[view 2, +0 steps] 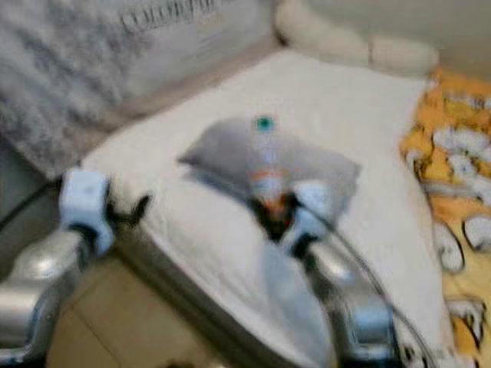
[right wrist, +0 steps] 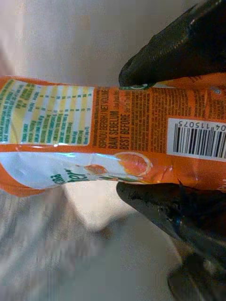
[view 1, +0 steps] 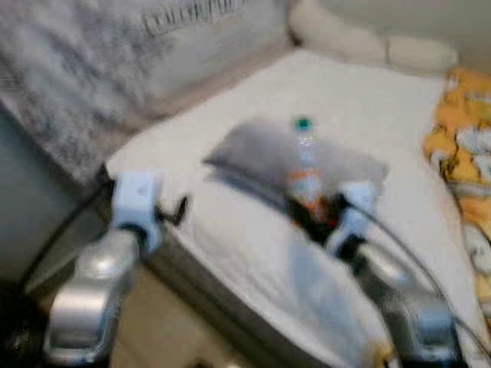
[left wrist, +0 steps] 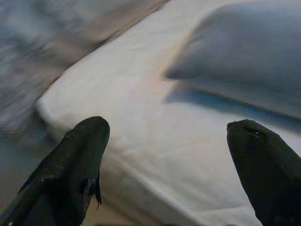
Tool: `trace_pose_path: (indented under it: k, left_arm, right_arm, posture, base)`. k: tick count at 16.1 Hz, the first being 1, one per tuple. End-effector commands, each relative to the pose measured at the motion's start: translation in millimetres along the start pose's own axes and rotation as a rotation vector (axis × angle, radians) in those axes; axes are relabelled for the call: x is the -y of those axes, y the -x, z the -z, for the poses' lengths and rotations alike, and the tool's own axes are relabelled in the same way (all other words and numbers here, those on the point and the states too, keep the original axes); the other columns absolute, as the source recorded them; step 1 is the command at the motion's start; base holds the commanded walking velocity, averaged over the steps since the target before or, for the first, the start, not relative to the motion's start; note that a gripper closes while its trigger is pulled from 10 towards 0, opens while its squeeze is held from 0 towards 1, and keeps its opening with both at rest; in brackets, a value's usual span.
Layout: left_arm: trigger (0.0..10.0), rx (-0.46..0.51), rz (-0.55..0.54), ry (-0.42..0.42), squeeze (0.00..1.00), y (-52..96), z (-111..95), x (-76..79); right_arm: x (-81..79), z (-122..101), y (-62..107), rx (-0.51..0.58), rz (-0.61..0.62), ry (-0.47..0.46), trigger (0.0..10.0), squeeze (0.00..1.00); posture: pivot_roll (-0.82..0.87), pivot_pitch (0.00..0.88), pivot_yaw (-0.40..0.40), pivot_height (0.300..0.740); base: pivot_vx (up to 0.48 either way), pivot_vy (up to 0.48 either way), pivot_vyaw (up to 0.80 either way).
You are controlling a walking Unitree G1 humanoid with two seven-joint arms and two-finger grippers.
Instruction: Clean up the room
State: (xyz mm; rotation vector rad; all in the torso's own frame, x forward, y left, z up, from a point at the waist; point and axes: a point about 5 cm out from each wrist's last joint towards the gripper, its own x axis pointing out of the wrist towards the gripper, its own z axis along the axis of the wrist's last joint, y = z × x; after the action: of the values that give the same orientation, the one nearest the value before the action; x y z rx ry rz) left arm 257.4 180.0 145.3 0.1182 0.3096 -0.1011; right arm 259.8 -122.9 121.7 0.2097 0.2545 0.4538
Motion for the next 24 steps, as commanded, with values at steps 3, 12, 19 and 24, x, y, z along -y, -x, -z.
trace_pose_path:
  k: [3, 12, 19, 24]
  left_arm:
    - [10.0, 0.019, 0.013, -0.057, 0.0, -1.9, -3.7, 6.3]
    - [10.0, 0.072, 0.0, -0.077, 0.0, -2.2, -8.7, 4.3]
    - [10.0, 0.106, -0.004, -0.086, 0.0, -1.2, -12.5, -1.3]
    - [10.0, 0.105, -0.011, -0.078, 0.0, -1.3, -12.1, -4.1]
  right_arm:
    - [9.4, -3.0, 3.8, -0.001, 0.062, 0.046, 10.0, 0.0]
    - [0.9, -7.0, 2.2, 0.002, 0.023, 0.029, 10.0, 0.0]
    - [-0.6, -6.3, 0.1, -0.004, 0.046, 0.032, 10.0, 0.0]
    - [1.9, 4.0, -0.7, -0.06, 0.054, 0.122, 10.0, 0.0]
  posture:
    - [-0.09, 0.0, 0.02, 0.74]
    - [-0.09, 0.0, 0.014, 0.74]
    - [-0.08, 0.0, 0.017, 0.74]
    - [-0.07, 0.0, 0.021, 0.74]
  base:
    - [0.0, 0.0, 0.8]
    - [0.0, 0.0, 0.8]
    - [0.036, 0.0, 0.46]
    - [0.277, 0.0, 0.16]
